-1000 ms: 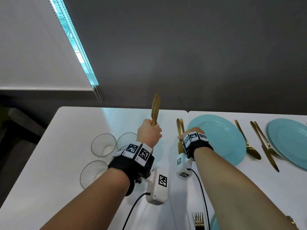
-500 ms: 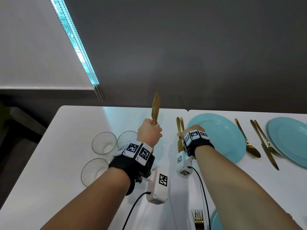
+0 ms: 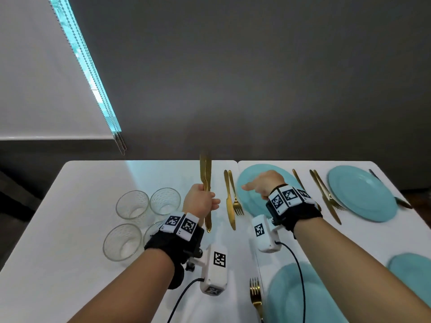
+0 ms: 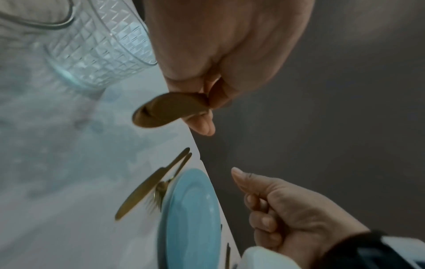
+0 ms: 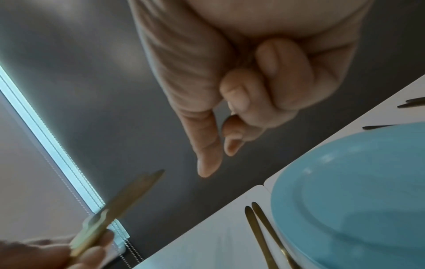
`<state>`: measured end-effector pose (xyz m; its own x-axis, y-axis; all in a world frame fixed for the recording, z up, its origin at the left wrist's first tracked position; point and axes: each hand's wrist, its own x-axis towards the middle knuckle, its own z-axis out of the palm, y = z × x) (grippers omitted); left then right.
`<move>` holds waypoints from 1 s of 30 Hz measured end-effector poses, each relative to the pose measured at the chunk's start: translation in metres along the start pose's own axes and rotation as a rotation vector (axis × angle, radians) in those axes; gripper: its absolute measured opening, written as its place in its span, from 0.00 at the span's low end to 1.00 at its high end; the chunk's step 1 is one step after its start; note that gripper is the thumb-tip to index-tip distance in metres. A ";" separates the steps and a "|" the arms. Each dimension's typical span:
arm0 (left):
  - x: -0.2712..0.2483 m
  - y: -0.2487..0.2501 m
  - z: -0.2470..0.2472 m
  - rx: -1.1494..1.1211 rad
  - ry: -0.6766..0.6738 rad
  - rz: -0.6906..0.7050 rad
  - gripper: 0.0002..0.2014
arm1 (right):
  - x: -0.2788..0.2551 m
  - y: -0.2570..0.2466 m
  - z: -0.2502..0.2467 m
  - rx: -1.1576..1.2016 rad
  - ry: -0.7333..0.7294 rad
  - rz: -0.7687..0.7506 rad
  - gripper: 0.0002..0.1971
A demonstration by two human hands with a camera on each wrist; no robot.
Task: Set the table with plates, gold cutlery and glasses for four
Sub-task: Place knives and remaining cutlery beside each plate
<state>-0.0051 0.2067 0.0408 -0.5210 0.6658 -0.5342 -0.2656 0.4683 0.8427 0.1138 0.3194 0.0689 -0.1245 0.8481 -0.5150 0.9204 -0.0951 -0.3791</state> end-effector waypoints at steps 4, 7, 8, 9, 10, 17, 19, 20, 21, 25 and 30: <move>-0.026 -0.009 0.008 -0.118 -0.084 -0.037 0.08 | -0.043 0.021 -0.002 0.092 -0.023 -0.105 0.13; -0.043 -0.017 0.020 -0.105 -0.144 -0.025 0.05 | -0.067 0.034 0.004 0.156 -0.055 -0.176 0.10; -0.049 -0.020 0.025 -0.084 -0.167 -0.012 0.06 | -0.072 0.039 0.006 0.168 -0.062 -0.192 0.10; -0.054 -0.022 0.030 -0.073 -0.191 0.002 0.07 | -0.076 0.044 0.007 0.187 -0.069 -0.199 0.10; -0.059 -0.024 0.035 -0.062 -0.210 0.016 0.07 | -0.080 0.049 0.008 0.218 -0.077 -0.200 0.10; -0.092 -0.035 0.072 -0.041 -0.250 0.044 0.11 | -0.091 0.096 0.006 0.474 -0.066 -0.167 0.06; -0.098 -0.040 0.085 -0.030 -0.247 0.034 0.12 | -0.090 0.113 0.002 0.519 -0.070 -0.166 0.06; -0.102 -0.042 0.093 -0.019 -0.250 0.030 0.10 | -0.089 0.122 -0.001 0.543 -0.080 -0.162 0.06; -0.105 -0.044 0.103 -0.019 -0.252 0.034 0.08 | -0.088 0.132 -0.004 0.569 -0.088 -0.152 0.06; -0.120 -0.054 0.147 -0.029 -0.222 0.019 0.05 | -0.083 0.174 -0.019 0.637 -0.071 -0.103 0.07; -0.142 -0.073 0.198 -0.008 -0.206 0.015 0.05 | -0.080 0.226 -0.042 0.646 -0.058 -0.054 0.05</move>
<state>0.2492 0.1932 0.0423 -0.3480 0.7778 -0.5234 -0.2662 0.4534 0.8507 0.3474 0.2516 0.0569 -0.2010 0.8329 -0.5157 0.5060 -0.3624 -0.7827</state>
